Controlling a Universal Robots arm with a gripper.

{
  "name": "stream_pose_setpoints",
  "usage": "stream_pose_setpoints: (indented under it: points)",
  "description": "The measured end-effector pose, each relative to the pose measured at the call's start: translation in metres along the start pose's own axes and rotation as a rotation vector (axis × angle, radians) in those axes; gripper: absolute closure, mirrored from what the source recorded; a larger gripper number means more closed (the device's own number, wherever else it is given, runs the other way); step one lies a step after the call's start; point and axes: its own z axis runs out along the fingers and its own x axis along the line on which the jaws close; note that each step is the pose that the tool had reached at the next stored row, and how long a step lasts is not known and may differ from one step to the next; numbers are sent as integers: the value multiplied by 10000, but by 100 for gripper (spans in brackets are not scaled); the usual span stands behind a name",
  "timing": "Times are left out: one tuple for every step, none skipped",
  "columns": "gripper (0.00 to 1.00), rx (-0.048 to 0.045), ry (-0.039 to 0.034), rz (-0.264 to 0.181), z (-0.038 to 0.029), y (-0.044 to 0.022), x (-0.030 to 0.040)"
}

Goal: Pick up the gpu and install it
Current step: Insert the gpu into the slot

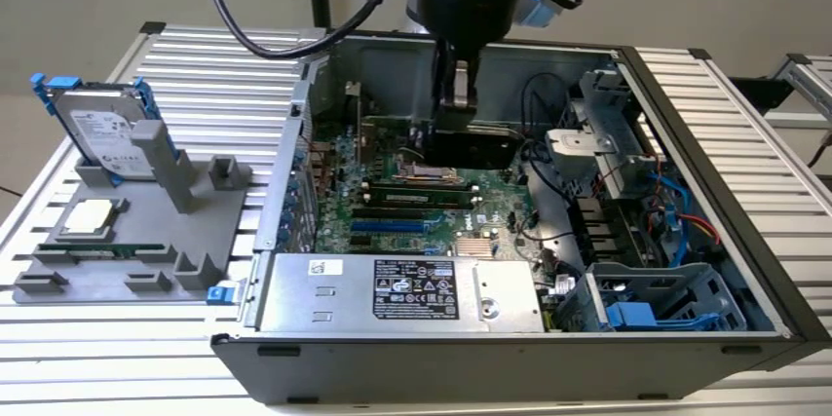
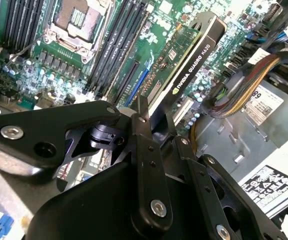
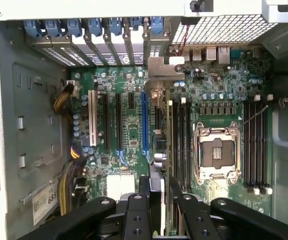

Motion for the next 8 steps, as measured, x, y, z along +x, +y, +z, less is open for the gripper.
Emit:
stream_pose_setpoints:
  points:
    - [100, -1, 1, 0, 18, 5, 1]
    - [100, -2, 1, 0, 36, 10, 1]
    - [100, -3, 1, 0, 55, 14, 1]
    - [100, -4, 0, 0, 72, 17, 2]
    - [100, -7, 1, -1, 79, 18, 2]
    - [100, -8, 2, -1, 78, 18, 2]
    - [100, -8, 3, -1, 78, 18, 2]
    - [100, -8, 3, -1, 78, 18, 2]
